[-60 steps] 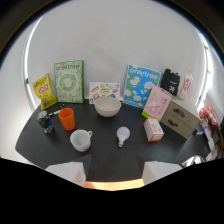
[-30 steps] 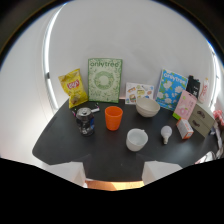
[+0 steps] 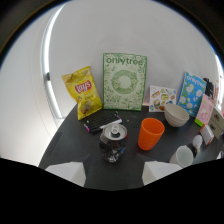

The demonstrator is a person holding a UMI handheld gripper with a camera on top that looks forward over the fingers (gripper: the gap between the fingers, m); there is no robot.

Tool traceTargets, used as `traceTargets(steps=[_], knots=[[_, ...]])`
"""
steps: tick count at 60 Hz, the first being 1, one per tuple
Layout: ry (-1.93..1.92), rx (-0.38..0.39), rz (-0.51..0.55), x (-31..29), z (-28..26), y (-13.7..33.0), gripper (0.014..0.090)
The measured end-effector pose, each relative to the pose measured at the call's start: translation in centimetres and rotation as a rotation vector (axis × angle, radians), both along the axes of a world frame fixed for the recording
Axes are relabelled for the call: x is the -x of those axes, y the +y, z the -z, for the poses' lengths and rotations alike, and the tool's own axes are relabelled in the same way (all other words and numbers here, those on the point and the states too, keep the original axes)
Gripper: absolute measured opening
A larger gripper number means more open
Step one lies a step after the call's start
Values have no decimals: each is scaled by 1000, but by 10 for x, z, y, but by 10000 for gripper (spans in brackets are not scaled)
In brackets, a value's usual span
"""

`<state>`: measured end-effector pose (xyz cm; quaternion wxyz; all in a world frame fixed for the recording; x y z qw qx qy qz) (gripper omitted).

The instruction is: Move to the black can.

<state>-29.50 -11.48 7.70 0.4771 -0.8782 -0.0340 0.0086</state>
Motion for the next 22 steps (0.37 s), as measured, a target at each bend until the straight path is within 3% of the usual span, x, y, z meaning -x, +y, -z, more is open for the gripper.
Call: traceTargets(steps=[22], knots=[[-4,29,11,1,9,1,858]])
